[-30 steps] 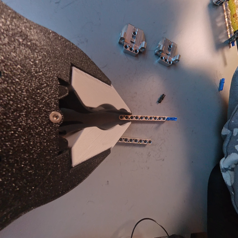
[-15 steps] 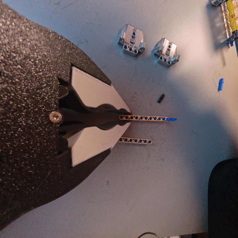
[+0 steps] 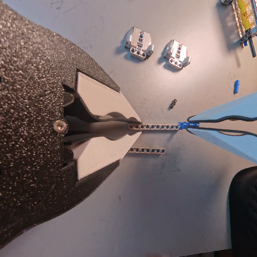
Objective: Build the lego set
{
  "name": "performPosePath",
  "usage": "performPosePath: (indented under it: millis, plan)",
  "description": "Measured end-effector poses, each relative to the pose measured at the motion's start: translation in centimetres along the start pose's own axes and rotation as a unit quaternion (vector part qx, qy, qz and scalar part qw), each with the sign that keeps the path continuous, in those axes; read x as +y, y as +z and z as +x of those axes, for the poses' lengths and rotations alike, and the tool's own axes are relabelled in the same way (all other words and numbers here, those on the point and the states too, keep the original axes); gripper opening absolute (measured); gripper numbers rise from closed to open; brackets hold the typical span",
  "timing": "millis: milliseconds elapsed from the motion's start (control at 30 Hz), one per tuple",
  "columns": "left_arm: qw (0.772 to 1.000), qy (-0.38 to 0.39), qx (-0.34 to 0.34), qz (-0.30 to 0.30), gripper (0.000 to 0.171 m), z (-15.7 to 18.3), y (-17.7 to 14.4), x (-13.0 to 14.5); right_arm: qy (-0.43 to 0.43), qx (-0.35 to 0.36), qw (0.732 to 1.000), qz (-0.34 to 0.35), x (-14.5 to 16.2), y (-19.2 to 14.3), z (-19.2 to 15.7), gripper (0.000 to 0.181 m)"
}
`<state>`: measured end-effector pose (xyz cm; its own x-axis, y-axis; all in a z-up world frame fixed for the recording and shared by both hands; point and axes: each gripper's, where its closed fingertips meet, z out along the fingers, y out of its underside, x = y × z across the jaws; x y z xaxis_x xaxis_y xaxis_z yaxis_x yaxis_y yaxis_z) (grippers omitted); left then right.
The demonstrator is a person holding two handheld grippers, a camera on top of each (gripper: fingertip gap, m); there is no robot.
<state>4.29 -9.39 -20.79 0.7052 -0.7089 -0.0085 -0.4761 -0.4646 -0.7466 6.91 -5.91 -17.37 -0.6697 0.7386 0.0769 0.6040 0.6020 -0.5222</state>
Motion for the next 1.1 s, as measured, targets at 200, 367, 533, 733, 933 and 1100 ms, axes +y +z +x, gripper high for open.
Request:
performPosePath:
  millis: [200, 367, 533, 733, 933, 1100]
  plan:
    - [1.0, -0.003, 0.007, 0.0, 0.006, 0.1, 0.0, 0.0, -0.02, -0.018, 0.996, -0.088, 1.3, 0.6, -0.7, 0.003]
    - [1.0, 0.0, 0.007, -0.003, 0.006, 0.2, 0.0, 0.1, -0.035, -0.01, 0.99, -0.134, 1.9, 0.9, -0.4, 0.003]
    - [1.0, 0.001, 0.008, -0.004, 0.006, 0.3, -0.1, 0.1, -0.032, -0.014, 0.992, -0.122, 1.1, 1.0, -0.6, 0.003]
    - [1.0, 0.0, 0.01, -0.004, 0.006, 0.3, -0.1, 0.1, -0.026, -0.017, 0.992, -0.118, 1.1, 1.4, -0.6, 0.003]
    - [1.0, 0.0, 0.011, -0.004, 0.006, 0.3, 0.0, 0.0, -0.025, -0.02, 0.994, -0.105, 0.4, 1.6, -0.7, 0.003]
    - [1.0, -0.001, 0.012, -0.003, 0.006, 0.3, -0.1, 0.0, -0.021, -0.024, 0.995, -0.091, 0.0, 1.9, -0.8, 0.003]
